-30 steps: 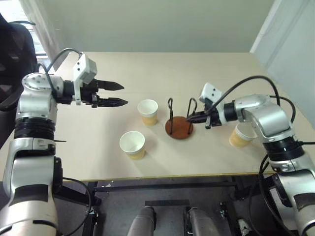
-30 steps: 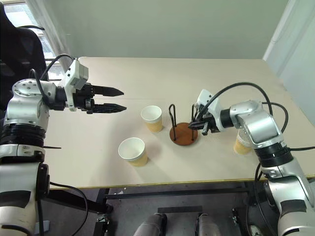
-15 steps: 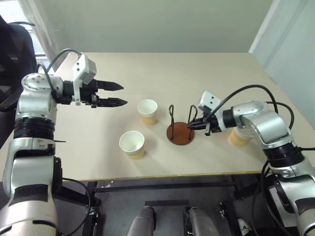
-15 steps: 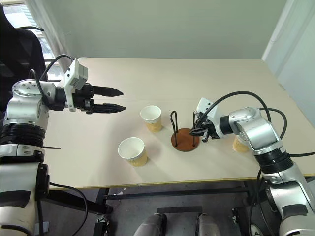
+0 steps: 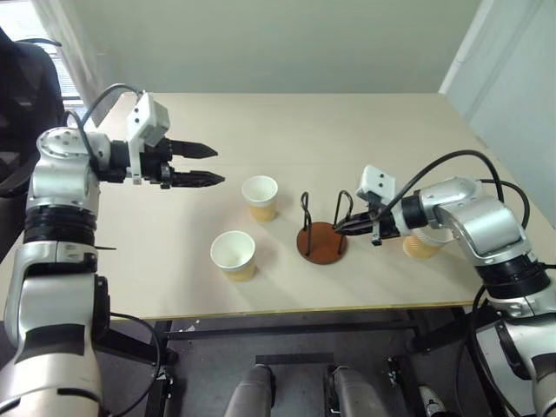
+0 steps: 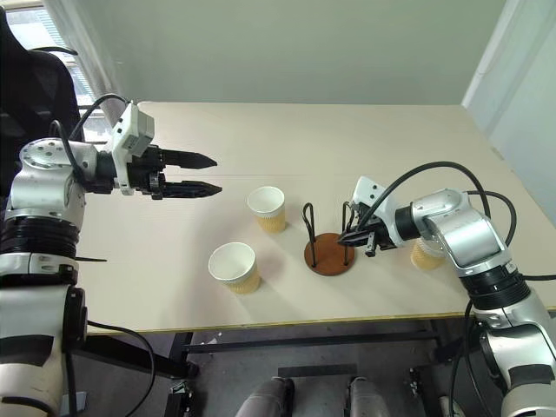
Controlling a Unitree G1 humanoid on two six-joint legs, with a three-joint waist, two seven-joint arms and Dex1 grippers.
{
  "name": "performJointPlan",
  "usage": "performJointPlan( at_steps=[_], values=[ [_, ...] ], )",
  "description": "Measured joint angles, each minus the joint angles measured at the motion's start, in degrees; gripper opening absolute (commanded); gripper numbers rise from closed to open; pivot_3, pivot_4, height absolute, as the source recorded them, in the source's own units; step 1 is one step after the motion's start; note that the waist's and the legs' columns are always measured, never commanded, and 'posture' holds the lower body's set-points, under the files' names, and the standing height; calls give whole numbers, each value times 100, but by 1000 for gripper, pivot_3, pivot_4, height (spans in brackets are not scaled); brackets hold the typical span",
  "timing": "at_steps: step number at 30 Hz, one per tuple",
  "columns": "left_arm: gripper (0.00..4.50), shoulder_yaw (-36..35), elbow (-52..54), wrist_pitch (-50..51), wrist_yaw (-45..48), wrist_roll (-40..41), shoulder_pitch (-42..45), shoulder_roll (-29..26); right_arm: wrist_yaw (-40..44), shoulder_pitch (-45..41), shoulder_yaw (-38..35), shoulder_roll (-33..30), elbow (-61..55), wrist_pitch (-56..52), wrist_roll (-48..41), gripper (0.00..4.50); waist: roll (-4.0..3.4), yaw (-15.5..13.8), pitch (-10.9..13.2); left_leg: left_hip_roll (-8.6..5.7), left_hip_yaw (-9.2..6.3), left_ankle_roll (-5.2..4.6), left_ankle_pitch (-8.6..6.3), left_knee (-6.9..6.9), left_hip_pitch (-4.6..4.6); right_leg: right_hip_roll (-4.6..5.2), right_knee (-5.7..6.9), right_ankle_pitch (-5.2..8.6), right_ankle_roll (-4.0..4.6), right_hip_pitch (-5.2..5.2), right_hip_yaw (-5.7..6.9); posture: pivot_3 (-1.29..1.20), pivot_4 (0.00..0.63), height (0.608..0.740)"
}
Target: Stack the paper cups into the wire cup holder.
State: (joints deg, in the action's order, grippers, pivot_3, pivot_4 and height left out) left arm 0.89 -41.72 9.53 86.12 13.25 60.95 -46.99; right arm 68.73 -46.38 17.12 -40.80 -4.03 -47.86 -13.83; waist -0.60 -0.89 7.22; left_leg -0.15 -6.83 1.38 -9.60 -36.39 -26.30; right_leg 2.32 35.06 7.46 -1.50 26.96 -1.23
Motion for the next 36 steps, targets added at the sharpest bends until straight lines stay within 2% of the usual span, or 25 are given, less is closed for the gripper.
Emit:
performJointPlan(
  at_steps=[5, 9, 13, 19, 31, 36],
  values=[
    [3288, 0, -8, -36, -5, -2, 3, 0, -12, 28, 91, -1, -18, 127, 38, 52, 0, 1, 0, 0, 0, 0, 0, 1, 0, 0, 0, 0, 0, 1, 0, 0, 150, 740],
    [3288, 0, -9, -36, -16, -1, 2, 0, -60, 76, 211, -21, 11, 389, 195, 1055, 1, 1, 0, 0, 0, 0, 0, -1, 1, 0, 2, 0, -1, -1, 0, 0, 150, 740],
    [3288, 0, -9, -36, -17, -2, 3, -2, -78, 110, 252, -30, 22, 415, 251, 2476, 1, 1, 0, 0, 0, -1, 0, -5, 1, 0, 2, -1, -1, -2, 0, 0, 150, 740],
    [3288, 0, -9, -40, -13, -2, 3, -2, -52, 110, 251, -113, 29, 439, 279, 2476, 1, -1, 0, 0, 0, -1, 0, -4, 0, 0, 1, -1, -2, -2, 0, 0, 150, 740],
    [3288, 29, -73, -46, 283, -1, 97, 79, 825, -130, -225, -1331, 43, 546, -48, 2476, 2, -13, -1, -1, 1, -2, 1, -4, -6, 0, -4, 2, -7, -4, -1, 0, 150, 740],
    [3288, 411, 70, 98, 399, 235, 95, 80, 1201, -161, -364, -1822, -20, 742, -75, 2476, 3, -16, -1, -1, 1, -3, 0, -4, -10, 0, -4, 6, -14, -4, -2, 0, 150, 740]
  ],
)
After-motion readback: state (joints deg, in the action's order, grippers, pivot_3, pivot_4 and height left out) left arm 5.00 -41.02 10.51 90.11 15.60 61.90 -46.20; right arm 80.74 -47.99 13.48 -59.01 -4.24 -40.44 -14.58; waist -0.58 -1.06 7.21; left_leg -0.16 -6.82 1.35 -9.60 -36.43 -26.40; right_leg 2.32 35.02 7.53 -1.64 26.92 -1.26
